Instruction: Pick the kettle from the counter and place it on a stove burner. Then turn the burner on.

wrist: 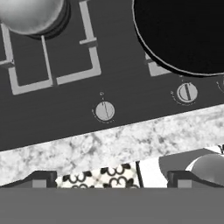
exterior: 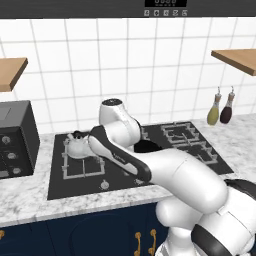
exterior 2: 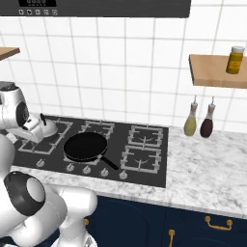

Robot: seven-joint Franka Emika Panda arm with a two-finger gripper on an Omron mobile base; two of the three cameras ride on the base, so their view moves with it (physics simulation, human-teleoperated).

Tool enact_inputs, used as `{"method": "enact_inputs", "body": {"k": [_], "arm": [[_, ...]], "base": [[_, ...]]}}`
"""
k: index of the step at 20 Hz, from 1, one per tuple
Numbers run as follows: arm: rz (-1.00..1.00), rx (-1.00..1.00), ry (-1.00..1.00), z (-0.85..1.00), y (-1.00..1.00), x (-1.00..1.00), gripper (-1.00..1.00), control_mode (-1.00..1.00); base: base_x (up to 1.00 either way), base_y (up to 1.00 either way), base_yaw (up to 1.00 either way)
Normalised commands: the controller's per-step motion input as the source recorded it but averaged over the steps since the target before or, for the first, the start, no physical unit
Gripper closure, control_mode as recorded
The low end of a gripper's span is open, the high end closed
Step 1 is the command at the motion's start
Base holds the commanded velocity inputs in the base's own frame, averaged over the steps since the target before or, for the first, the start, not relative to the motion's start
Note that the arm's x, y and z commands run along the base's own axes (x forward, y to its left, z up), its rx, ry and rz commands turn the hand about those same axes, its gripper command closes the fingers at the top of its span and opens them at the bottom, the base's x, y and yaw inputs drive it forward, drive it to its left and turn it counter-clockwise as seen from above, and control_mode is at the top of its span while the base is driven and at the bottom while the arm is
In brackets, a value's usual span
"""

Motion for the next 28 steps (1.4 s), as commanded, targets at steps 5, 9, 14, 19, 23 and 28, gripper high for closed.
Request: {"method": "enact_inputs", "body": {"k": [5,9,14,19,23,28], "arm": [[0.0,-0.17,0.11,-0.45,-0.02,0.0,-1.0,-1.0],[0.05,-0.14,0.02,-0.48,0.0,0.0,-1.0,-1.0],[0.04,-0.06,0.0,-0.46,0.0,0.0,-1.0,-1.0],[0.01,0.0,0.0,-0.44,0.0,0.03,-1.0,-1.0],[0.01,0.04,0.0,-0.31,-0.03,0.13,-1.0,-1.0],[0.02,0.08,0.02,-0.22,-0.06,0.17,-1.0,-1.0]], "base": [[0.0,0.0,0.0],[0.0,0.0,0.0],[0.0,0.0,0.0],[0.0,0.0,0.0],[0.0,0.0,0.0],[0.0,0.0,0.0]]}}
